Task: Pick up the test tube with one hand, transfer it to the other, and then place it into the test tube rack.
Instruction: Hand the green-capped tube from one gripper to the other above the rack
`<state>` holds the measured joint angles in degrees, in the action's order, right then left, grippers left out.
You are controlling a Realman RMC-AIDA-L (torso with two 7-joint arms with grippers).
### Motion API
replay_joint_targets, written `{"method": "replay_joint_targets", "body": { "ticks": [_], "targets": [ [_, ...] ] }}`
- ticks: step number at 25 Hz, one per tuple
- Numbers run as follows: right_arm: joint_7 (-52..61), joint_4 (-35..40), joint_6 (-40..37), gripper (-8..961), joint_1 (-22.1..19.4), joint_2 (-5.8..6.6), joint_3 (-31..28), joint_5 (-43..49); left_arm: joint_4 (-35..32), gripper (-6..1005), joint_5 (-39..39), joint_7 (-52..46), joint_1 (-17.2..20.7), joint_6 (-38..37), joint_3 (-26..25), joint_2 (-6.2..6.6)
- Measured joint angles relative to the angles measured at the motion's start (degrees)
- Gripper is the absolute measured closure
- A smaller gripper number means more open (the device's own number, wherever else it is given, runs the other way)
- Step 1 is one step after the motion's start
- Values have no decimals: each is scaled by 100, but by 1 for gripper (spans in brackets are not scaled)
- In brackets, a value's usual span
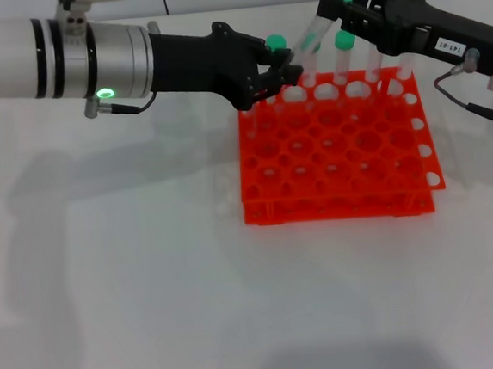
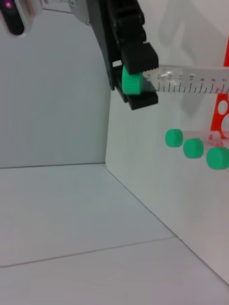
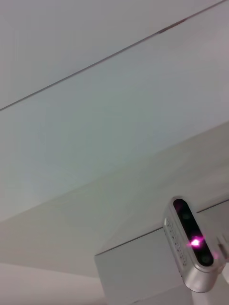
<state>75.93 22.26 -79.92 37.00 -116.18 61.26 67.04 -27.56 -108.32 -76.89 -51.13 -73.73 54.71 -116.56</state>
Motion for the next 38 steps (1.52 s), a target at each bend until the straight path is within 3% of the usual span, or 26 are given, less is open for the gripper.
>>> {"method": "replay_joint_targets", "body": {
  "ticks": [9,13,15,20,27,30,32,38],
  "targets": [
    [7,3,-14,705,-3,4,9,22,-327,652,-71,-618,79,-5,188,-71],
    [8,22,-14,705,-10,7,-8,22,-618,458,-75,-973,197,-13,484,-67],
    [5,30,-14,705,-11,10,-12,22,-1179,372,-76,-1412,438,-71,756,-79],
    [-3,56,-12,705,-14,35,12,20,-2163,183,-80,-2089,818,-495,882,-47],
    [-12,81,-8,705,-18,89,31,107,-4098,133,-206,-3619,1712,-1099,794,159],
    [-14,157,11,705,-22,102,33,224,-4801,111,-253,-4010,2197,-1406,587,179],
    [-5,250,49,705,-21,105,35,336,-5293,113,-318,-4146,2613,-1515,412,120],
    [34,378,113,705,27,106,44,431,-6516,118,-394,-4008,4005,-1516,-16,-233]
  ]
}}
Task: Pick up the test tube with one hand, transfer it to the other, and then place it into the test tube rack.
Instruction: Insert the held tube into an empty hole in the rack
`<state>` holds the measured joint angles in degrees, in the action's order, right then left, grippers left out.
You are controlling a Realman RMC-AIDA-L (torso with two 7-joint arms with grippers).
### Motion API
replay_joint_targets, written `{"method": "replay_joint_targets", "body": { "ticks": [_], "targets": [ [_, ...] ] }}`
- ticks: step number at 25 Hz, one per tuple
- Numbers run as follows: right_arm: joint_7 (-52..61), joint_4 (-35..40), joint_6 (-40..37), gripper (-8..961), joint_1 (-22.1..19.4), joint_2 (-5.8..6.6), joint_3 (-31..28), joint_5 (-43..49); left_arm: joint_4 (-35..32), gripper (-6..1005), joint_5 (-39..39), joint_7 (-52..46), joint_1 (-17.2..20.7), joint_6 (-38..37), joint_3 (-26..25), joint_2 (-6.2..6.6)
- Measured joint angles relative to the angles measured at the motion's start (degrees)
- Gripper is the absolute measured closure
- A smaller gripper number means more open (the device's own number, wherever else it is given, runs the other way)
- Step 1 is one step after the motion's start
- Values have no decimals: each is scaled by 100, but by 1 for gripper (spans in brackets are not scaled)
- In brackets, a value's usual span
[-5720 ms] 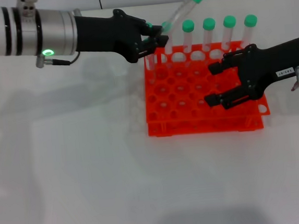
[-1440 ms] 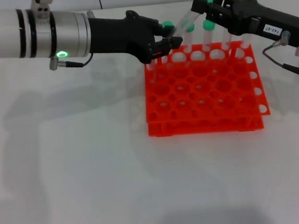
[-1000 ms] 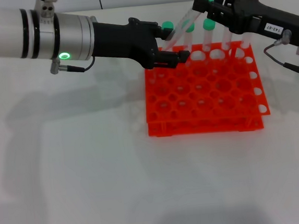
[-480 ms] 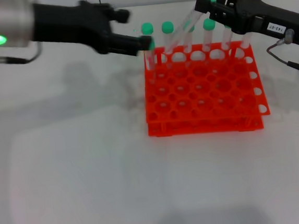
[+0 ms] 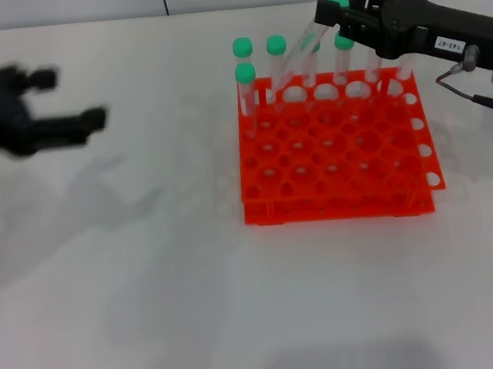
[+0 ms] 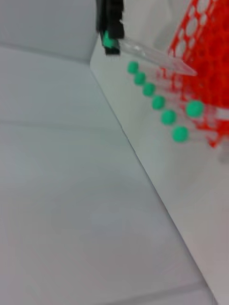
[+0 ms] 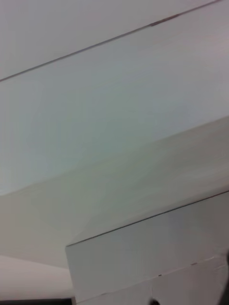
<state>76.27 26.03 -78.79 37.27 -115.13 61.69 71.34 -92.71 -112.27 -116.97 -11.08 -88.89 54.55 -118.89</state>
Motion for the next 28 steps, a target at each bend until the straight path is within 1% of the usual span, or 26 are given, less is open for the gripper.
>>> {"method": "replay_joint_targets", "body": {
  "ticks": [2,3,4,7,9,13,15,18,21,24,28],
  "targets": [
    [34,42,15,704,17,1,1,57,-77,118,136,281,427,81,-18,-58],
    [59,77,27,704,31,3,1,88,-23,118,236,431,562,113,-6,-63],
    [78,110,40,704,42,6,1,126,141,118,413,720,782,166,3,-70],
    [142,220,87,704,65,10,1,249,642,118,781,1345,1047,224,5,-78],
    [206,299,100,704,69,15,1,329,1123,119,1040,1839,1129,241,-13,-78],
    [336,532,142,704,70,21,0,568,1947,119,1319,2680,1153,246,-79,-71],
    [422,685,177,704,70,11,0,741,2349,119,1392,3040,1087,264,-165,-61],
    [567,921,272,704,80,-4,1,1022,2757,119,1418,3255,939,307,-332,-42],
    [787,1199,411,704,119,-9,89,1243,3002,118,1401,3363,814,315,-471,-34],
    [1113,1564,585,704,171,5,347,1444,3049,118,1378,3395,757,347,-487,-31],
    [1716,2095,788,704,225,-7,452,1972,3068,118,1329,3397,621,379,-490,-23]
  ]
}}
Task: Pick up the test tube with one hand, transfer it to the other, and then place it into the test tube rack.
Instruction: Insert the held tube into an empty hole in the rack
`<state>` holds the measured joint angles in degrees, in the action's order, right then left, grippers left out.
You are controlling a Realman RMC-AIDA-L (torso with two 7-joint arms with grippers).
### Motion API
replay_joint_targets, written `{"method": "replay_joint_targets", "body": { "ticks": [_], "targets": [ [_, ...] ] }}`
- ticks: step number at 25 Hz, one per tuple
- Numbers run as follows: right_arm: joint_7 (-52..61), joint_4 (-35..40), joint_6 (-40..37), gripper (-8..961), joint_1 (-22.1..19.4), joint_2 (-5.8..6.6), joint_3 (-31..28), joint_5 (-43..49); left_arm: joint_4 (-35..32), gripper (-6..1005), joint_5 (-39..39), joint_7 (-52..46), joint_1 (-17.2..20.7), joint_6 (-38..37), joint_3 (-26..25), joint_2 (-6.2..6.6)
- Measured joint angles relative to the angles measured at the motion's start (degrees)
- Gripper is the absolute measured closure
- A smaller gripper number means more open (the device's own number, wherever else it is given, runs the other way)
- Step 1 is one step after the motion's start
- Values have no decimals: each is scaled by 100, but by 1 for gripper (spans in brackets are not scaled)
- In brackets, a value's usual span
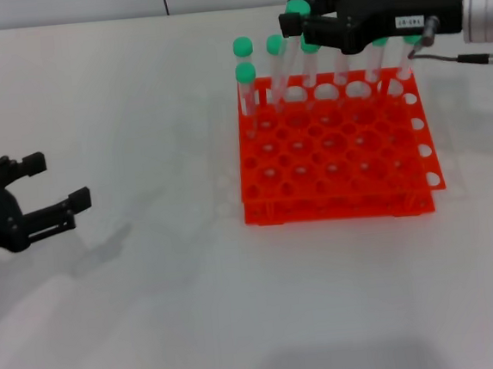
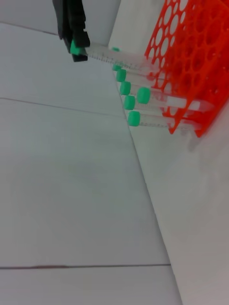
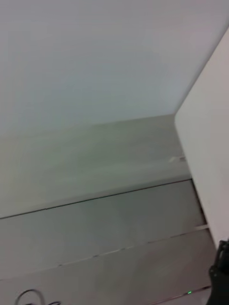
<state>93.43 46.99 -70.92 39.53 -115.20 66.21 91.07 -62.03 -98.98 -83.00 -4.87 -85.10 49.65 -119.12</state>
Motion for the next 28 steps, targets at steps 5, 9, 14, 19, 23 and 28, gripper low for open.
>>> {"method": "replay_joint_targets", "body": {
  "ticks": [5,9,14,19,23,28],
  "targets": [
    [266,52,201,704,108,-6,96,101,67,119,-110,-35,-223,18,1,3],
    [341,46,509,704,151,-11,279,171,75,119,-129,-10,-283,118,1,3],
    [402,35,706,704,157,-16,444,180,72,118,-137,46,-320,131,24,3],
    [475,38,857,705,156,-20,585,184,60,118,-159,301,-327,60,60,3],
    [479,35,948,705,152,-20,616,192,75,118,-164,349,-329,52,70,0],
    [499,31,1107,705,155,-20,780,217,91,119,-166,379,-362,60,71,-8]
  ]
}}
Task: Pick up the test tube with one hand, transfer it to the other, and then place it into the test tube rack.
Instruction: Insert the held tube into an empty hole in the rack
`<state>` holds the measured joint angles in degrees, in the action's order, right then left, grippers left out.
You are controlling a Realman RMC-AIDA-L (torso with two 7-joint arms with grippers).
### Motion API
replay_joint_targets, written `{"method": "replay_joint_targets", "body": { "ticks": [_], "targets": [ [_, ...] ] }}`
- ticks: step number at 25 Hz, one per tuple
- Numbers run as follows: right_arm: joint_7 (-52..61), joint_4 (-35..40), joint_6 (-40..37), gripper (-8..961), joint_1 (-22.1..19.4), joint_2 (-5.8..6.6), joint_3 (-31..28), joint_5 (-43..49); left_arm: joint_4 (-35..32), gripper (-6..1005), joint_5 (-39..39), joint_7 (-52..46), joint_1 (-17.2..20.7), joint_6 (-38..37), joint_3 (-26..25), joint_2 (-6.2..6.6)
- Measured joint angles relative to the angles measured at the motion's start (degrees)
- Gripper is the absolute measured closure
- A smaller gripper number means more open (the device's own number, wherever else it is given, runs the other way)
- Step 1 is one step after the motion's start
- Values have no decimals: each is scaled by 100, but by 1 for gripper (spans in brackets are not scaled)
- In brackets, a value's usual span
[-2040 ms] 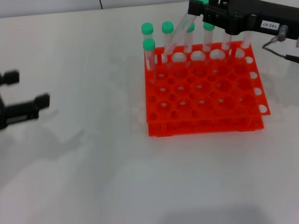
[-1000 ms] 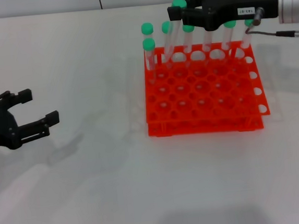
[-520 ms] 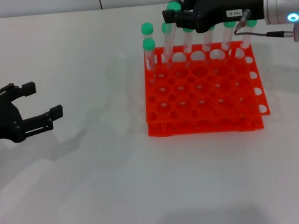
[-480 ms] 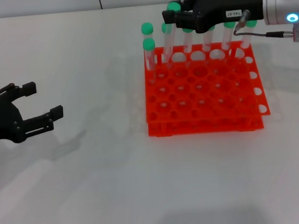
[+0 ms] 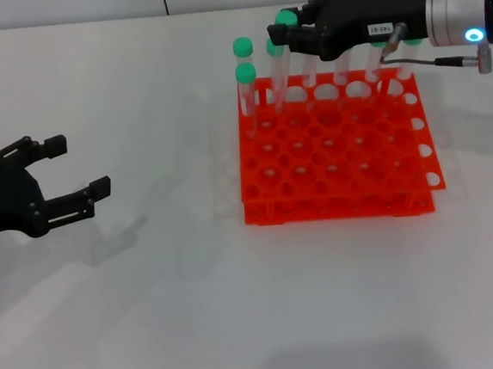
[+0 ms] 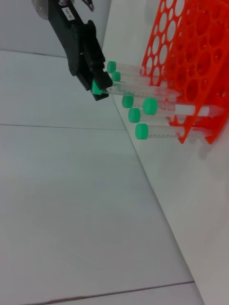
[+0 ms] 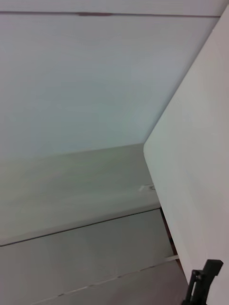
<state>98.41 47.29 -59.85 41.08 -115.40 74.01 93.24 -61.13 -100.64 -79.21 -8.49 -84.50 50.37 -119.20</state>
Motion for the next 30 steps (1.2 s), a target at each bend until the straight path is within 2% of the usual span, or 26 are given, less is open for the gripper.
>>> {"method": "replay_joint_targets", "body": {
  "ticks": [18,30],
  "targets": [
    [46,-314,189,704,182,0,152,26,57,118,-9,1,-116,22,-1,-1],
    [47,-458,515,704,352,-7,624,95,118,118,-9,30,-134,82,-16,10]
  ]
}}
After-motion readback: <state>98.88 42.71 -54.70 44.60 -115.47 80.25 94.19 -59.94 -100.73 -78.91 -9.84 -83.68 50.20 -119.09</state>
